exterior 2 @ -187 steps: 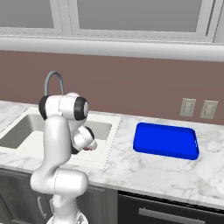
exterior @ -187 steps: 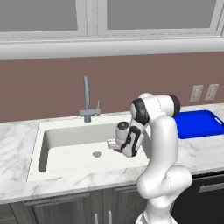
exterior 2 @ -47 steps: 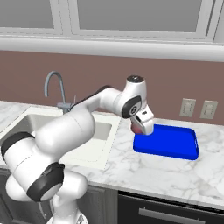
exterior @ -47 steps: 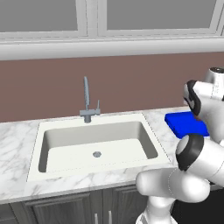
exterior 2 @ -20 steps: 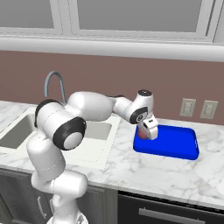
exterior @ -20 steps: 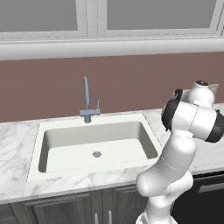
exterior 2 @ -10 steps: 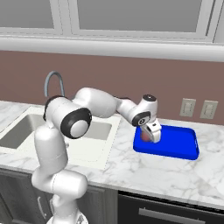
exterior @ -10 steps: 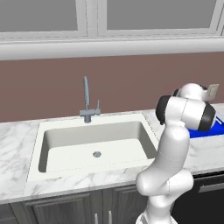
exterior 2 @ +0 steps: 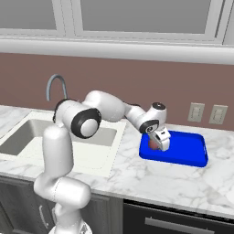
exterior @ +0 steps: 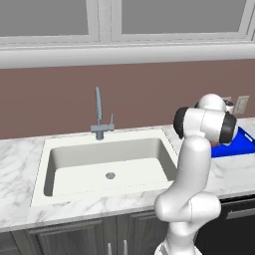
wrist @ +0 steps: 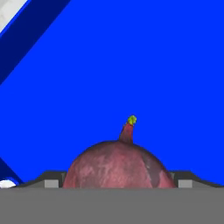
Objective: Pick up all produce items and place them in the sink. Turn on the sink faucet to wash them. Then turn the sink off and put them in the tray.
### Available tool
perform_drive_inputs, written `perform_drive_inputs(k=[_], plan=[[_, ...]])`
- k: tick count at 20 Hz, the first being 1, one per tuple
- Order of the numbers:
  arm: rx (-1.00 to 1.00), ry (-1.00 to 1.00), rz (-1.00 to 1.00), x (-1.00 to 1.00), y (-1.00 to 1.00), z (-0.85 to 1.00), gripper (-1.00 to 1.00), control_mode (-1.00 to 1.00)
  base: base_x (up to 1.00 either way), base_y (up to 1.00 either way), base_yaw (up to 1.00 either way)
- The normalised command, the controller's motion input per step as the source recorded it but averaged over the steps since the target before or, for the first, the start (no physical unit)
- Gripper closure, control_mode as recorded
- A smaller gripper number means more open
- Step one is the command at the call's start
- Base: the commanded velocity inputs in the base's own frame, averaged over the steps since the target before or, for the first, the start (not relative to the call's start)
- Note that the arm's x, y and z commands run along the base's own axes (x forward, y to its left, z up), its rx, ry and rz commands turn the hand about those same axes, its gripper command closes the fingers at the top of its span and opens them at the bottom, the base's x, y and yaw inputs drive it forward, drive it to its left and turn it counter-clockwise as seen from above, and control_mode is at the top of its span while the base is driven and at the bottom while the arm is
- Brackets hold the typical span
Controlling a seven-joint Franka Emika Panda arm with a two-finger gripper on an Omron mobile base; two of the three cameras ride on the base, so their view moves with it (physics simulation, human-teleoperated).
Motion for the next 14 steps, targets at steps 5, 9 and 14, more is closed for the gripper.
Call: perform_drive_inputs(k=[5,9,14], plan=[[0.00,0.00,0.00,0.14,0.00,-0.15,1.00,-1.00,0.00,0.00,0.00],[0.00,0.01,0.00,0.04,0.00,-0.03,-1.00,-1.00,0.00,0.00,0.00],[0.00,-0.01,0.00,-0.05,0.00,0.04,-1.00,-1.00,0.00,0.00,0.00]])
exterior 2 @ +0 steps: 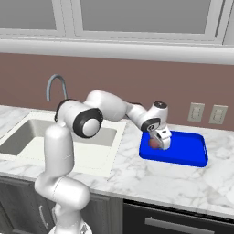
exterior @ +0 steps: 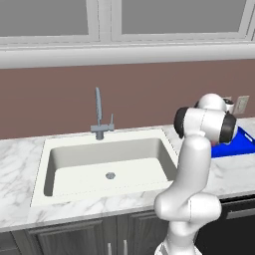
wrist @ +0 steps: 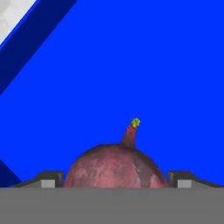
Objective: Pick up all produce items and place them in the sink. Turn on the sink faucet to wash them. Then turn the sink off and put them in the tray.
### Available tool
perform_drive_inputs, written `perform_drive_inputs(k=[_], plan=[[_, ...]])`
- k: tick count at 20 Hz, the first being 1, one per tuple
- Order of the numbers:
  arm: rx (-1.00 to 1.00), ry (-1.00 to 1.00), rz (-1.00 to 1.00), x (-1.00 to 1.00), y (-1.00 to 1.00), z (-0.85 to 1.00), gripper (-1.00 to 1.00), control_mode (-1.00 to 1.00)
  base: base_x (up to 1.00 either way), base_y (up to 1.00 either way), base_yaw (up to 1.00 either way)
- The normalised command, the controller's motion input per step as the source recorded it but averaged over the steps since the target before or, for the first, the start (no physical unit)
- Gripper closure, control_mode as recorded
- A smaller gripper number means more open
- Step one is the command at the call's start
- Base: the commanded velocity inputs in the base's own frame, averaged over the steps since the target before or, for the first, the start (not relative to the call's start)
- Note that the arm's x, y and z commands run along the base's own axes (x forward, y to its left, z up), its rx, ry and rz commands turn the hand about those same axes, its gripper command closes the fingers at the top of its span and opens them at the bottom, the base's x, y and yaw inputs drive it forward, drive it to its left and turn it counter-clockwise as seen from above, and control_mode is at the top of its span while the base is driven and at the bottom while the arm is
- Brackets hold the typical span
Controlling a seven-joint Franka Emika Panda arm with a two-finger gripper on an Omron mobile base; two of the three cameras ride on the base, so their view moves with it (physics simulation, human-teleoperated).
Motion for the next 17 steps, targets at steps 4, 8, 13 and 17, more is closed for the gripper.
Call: perform_drive_inputs(k=[4,8,13,17], plan=[[-0.04,0.00,-0.04,-0.14,0.23,0.24,-1.00,-1.00,0.00,0.00,0.00],[-0.08,0.00,-0.04,-0.15,0.27,0.43,-1.00,-1.00,0.00,0.00,0.00],[-0.09,0.00,-0.05,-0.22,0.24,0.53,-1.00,-1.00,0.00,0.00,0.00],[-0.07,0.00,-0.06,-0.35,0.17,0.54,-1.00,-1.00,0.00,0.00,0.00]])
